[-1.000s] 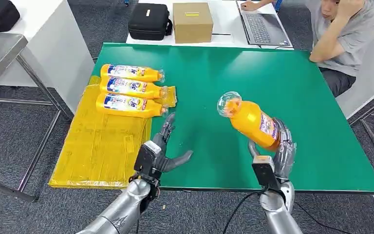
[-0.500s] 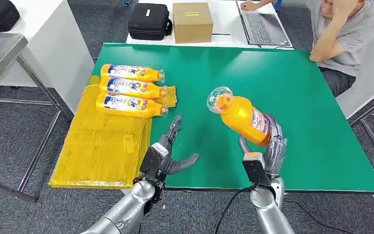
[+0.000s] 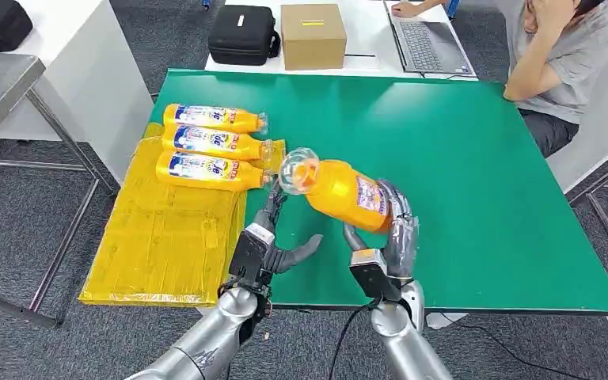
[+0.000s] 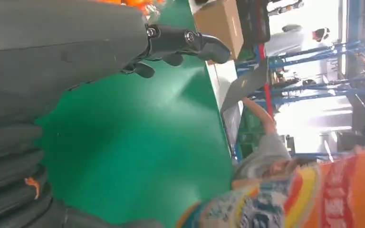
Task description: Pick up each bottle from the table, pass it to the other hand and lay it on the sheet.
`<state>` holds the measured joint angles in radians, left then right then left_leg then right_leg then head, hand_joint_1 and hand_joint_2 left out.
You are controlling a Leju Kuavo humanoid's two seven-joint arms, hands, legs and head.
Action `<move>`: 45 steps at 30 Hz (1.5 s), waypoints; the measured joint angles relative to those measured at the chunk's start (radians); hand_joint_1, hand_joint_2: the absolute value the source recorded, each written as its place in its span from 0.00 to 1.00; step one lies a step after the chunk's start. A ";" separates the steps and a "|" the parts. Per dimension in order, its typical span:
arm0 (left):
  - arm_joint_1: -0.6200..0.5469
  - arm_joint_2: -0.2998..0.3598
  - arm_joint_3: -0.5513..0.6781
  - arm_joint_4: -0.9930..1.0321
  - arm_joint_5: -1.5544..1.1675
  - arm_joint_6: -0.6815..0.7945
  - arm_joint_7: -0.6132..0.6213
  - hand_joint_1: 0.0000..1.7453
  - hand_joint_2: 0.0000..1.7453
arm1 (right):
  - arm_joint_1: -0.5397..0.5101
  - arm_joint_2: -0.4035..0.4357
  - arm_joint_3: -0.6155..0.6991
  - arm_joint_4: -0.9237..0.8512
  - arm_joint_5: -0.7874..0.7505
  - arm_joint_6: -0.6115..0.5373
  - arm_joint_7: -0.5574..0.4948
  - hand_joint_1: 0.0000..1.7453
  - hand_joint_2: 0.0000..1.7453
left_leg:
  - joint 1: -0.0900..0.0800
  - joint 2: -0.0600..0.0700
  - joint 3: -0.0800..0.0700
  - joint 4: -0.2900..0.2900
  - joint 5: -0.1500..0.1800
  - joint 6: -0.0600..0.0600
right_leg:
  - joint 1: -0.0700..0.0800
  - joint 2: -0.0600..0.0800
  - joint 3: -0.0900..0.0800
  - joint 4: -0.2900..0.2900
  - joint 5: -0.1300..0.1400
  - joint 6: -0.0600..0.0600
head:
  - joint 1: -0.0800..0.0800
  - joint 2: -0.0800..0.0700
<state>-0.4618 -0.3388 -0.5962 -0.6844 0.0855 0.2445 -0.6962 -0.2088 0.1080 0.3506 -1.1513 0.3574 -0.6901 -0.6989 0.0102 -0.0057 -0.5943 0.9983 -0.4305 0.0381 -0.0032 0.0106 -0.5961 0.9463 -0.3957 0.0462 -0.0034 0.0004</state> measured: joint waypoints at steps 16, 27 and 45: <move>0.004 -0.018 -0.052 -0.046 0.034 -0.128 0.034 0.00 1.00 | -0.015 0.002 0.026 0.062 -0.010 0.000 0.000 1.00 1.00 | 0.000 0.000 0.000 0.000 0.000 0.000 | 0.000 0.000 0.000 0.000 0.000 0.000 | 0.000 0.000; 0.023 -0.017 -0.086 -0.100 0.043 -0.115 0.032 0.00 1.00 | -0.014 -0.010 0.027 0.089 -0.005 -0.001 0.000 1.00 1.00 | 0.000 0.000 -0.001 0.000 0.000 0.000 | 0.000 0.000 0.000 0.000 0.000 0.000 | 0.000 0.000; -0.018 -0.026 -0.149 -0.103 0.170 -0.085 0.094 0.00 1.00 | -0.058 0.035 0.030 0.133 0.033 -0.007 0.001 1.00 1.00 | 0.000 0.000 -0.001 0.000 0.000 0.000 | 0.000 0.000 0.000 0.000 0.000 0.000 | 0.000 0.000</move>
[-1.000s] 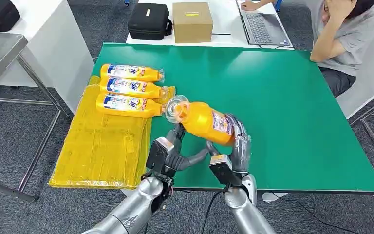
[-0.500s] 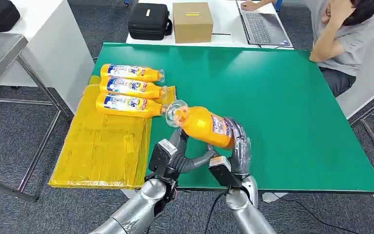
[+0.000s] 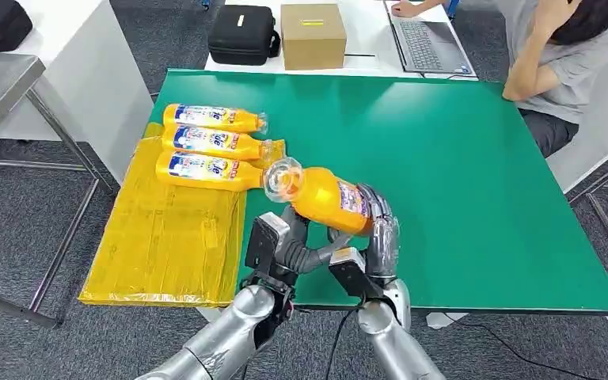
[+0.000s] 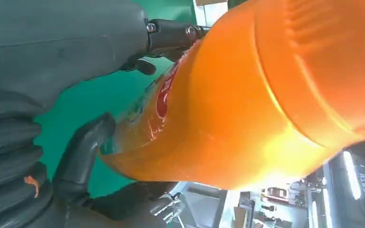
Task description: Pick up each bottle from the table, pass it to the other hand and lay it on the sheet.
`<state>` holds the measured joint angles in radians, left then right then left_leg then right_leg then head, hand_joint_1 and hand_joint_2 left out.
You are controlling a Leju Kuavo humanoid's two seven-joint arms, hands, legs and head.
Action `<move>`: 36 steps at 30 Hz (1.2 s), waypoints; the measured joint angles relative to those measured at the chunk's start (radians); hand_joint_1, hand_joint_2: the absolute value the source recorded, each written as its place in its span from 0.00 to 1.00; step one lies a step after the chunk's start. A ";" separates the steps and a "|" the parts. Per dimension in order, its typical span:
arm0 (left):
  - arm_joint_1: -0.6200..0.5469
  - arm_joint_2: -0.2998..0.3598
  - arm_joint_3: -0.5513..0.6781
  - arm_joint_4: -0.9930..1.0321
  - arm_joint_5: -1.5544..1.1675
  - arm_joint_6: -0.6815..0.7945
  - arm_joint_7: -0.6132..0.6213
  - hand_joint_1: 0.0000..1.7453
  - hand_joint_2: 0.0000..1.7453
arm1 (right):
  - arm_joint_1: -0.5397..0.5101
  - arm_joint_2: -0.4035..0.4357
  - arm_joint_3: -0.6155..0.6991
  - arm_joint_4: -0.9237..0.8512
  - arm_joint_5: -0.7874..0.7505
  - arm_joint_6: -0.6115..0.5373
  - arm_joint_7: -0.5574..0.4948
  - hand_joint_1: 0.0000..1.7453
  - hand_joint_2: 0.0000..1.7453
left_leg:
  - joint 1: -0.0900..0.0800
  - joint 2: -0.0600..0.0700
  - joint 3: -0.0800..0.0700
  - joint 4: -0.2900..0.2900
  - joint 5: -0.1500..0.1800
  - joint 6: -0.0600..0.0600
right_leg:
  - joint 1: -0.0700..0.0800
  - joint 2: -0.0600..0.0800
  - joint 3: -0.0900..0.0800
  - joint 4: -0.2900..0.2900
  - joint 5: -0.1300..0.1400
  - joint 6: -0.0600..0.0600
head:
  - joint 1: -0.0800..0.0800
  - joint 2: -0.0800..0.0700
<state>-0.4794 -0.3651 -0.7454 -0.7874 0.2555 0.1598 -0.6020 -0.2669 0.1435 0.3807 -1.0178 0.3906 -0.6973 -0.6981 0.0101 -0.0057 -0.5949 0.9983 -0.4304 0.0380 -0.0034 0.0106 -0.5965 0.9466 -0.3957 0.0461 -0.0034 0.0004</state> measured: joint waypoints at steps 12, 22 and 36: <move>-0.046 -0.002 -0.065 0.000 0.092 0.091 -0.003 0.00 1.00 | -0.041 0.018 0.066 0.052 -0.080 0.000 0.000 1.00 1.00 | 0.000 0.000 0.000 0.000 0.000 0.000 | 0.000 0.000 0.000 0.000 0.000 0.000 | 0.000 0.000; -0.092 -0.002 -0.084 -0.001 0.111 0.150 -0.008 0.00 1.00 | -0.065 0.031 0.102 0.066 -0.129 0.000 0.000 1.00 1.00 | 0.000 0.000 0.000 0.000 0.000 0.000 | 0.000 0.000 -0.001 0.001 0.000 0.000 | 0.000 0.000; -0.139 -0.002 -0.158 -0.006 0.135 0.318 -0.051 1.00 1.00 | -0.107 0.033 0.150 0.057 -0.194 0.000 0.000 1.00 1.00 | 0.000 0.000 0.000 0.000 0.000 0.000 | 0.000 0.000 -0.001 0.001 0.000 0.000 | 0.000 0.000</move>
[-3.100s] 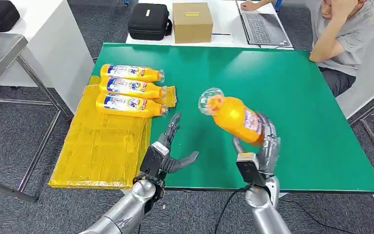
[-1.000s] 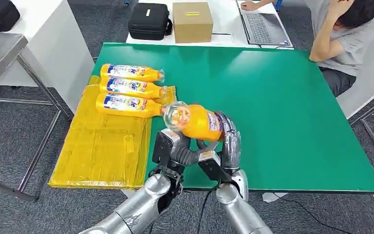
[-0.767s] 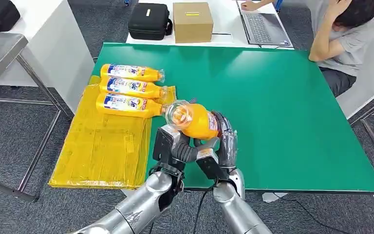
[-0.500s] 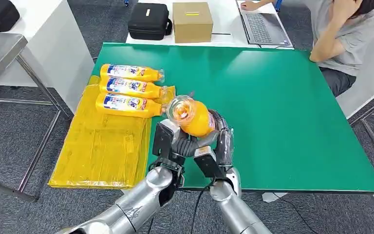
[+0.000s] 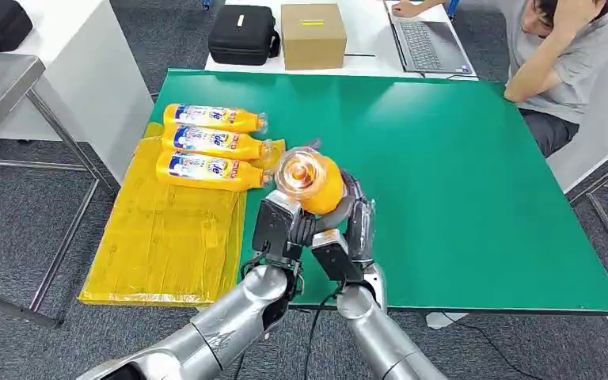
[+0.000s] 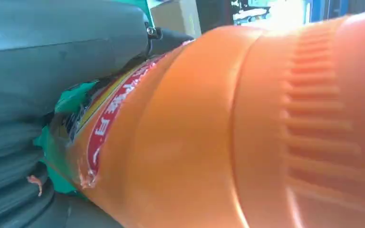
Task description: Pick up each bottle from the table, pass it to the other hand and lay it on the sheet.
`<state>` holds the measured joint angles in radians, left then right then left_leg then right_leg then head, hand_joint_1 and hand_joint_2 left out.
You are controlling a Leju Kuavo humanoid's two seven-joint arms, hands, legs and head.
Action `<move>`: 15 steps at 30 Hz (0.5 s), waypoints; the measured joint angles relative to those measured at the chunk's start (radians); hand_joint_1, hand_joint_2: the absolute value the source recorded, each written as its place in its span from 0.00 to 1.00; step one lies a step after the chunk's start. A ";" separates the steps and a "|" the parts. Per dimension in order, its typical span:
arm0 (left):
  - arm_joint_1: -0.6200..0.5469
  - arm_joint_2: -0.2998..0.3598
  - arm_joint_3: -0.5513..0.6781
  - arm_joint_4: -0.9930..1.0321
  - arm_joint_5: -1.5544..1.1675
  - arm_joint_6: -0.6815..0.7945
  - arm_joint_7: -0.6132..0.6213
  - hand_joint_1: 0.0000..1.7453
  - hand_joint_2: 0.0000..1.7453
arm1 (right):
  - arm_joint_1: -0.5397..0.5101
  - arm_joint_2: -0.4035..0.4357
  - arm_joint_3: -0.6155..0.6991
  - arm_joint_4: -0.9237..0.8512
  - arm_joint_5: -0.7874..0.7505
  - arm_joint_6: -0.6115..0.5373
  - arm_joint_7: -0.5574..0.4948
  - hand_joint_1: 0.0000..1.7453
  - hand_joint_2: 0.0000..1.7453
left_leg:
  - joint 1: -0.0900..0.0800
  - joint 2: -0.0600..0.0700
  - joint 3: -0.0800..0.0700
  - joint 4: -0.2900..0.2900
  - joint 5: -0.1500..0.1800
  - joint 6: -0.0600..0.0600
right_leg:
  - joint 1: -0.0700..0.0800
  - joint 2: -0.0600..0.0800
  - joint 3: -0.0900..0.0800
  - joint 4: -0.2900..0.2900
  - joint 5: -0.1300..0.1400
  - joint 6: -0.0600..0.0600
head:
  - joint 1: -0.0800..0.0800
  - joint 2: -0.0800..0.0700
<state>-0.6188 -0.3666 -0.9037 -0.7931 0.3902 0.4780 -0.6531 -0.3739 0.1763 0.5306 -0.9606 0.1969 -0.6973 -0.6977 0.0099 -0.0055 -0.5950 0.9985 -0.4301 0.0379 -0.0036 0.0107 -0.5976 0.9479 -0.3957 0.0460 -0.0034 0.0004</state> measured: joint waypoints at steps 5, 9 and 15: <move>-0.021 0.000 -0.026 0.010 0.036 0.018 -0.022 1.00 1.00 | -0.017 -0.011 0.023 0.000 -0.054 0.000 -0.001 1.00 1.00 | 0.000 0.000 0.000 0.000 0.000 0.000 | 0.000 0.000 0.000 0.000 0.000 0.000 | 0.000 0.000; -0.032 0.000 -0.042 0.019 0.068 0.025 -0.033 1.00 1.00 | -0.023 -0.019 0.036 0.000 -0.092 0.002 -0.001 0.34 1.00 | 0.000 0.000 0.000 0.000 0.000 0.000 | 0.000 0.000 0.000 0.000 0.000 0.000 | 0.000 0.000; -0.043 0.000 -0.065 0.026 0.086 0.038 -0.045 1.00 1.00 | -0.029 -0.030 0.049 0.001 -0.126 0.035 -0.001 0.00 1.00 | 0.000 0.000 0.000 0.000 0.000 0.000 | 0.000 0.000 0.000 0.000 0.000 0.000 | 0.000 0.000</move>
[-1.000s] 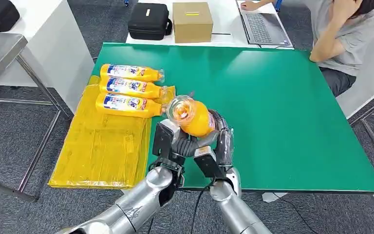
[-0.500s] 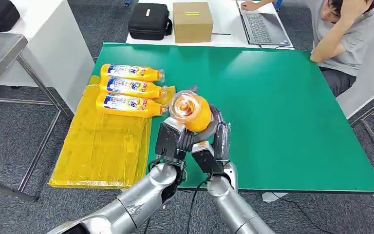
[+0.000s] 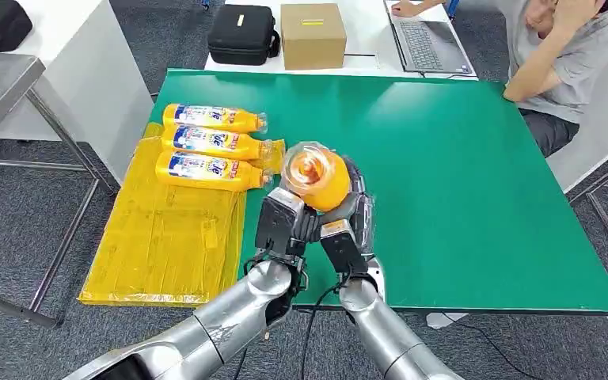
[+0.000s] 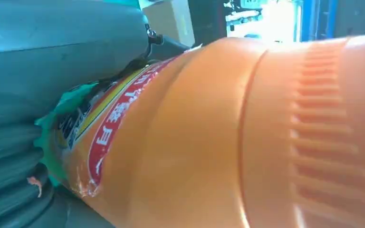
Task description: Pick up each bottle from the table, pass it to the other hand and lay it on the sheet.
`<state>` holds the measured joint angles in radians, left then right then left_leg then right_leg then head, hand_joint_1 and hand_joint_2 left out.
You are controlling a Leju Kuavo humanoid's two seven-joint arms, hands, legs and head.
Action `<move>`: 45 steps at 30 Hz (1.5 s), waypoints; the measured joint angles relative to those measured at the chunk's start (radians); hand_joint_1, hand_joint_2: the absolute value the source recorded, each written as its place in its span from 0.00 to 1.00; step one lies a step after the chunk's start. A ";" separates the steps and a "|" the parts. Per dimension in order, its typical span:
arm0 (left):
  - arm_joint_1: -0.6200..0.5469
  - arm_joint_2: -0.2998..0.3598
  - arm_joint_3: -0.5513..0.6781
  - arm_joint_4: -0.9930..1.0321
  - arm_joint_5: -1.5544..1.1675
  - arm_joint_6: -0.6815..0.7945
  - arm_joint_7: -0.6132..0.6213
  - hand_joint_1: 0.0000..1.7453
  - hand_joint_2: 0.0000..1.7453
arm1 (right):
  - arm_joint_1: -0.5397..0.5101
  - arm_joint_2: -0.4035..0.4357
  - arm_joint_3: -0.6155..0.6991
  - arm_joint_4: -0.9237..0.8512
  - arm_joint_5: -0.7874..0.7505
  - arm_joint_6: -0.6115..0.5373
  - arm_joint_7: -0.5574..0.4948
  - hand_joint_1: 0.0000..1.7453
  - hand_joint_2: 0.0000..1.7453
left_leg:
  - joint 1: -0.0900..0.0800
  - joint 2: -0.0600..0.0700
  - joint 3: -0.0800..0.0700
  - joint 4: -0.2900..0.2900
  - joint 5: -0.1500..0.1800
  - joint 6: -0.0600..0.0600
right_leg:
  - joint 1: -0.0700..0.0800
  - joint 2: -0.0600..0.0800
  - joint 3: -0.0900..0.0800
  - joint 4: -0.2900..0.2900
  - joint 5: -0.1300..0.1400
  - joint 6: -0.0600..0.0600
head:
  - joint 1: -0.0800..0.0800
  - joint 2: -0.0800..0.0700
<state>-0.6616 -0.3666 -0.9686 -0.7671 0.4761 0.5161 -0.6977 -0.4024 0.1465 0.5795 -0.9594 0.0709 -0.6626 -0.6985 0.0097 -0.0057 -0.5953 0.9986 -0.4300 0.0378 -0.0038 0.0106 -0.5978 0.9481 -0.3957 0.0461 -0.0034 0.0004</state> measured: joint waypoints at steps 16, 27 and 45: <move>0.000 0.000 0.012 0.026 -0.083 0.001 -0.002 1.00 1.00 | -0.001 0.008 0.000 0.023 -0.012 0.023 0.000 0.00 1.00 | 0.000 0.000 0.000 0.000 0.000 0.000 | 0.000 0.000 0.000 0.000 0.000 0.000 | 0.000 0.000; 0.002 0.005 0.126 0.063 -0.178 0.042 -0.002 1.00 1.00 | 0.100 0.008 0.012 0.016 -0.006 -0.024 0.000 0.00 1.00 | 0.000 0.000 -0.001 0.000 0.000 0.000 | 0.000 0.000 -0.001 0.000 0.000 0.000 | 0.000 0.000; 0.040 0.052 0.542 0.099 -1.308 0.175 0.009 1.00 1.00 | 0.156 -0.008 -0.001 0.016 -0.005 -0.029 0.000 0.00 1.00 | 0.000 0.001 0.000 0.000 0.000 0.000 | 0.000 0.001 -0.001 0.001 0.000 0.000 | 0.000 0.000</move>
<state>-0.6212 -0.3147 -0.4266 -0.6683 -0.8318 0.6916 -0.6886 -0.2461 0.1389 0.5787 -0.9438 0.0660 -0.6916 -0.6985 0.0097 -0.0045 -0.5958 0.9985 -0.4297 0.0374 -0.0039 0.0112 -0.5991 0.9491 -0.3958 0.0459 -0.0031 0.0004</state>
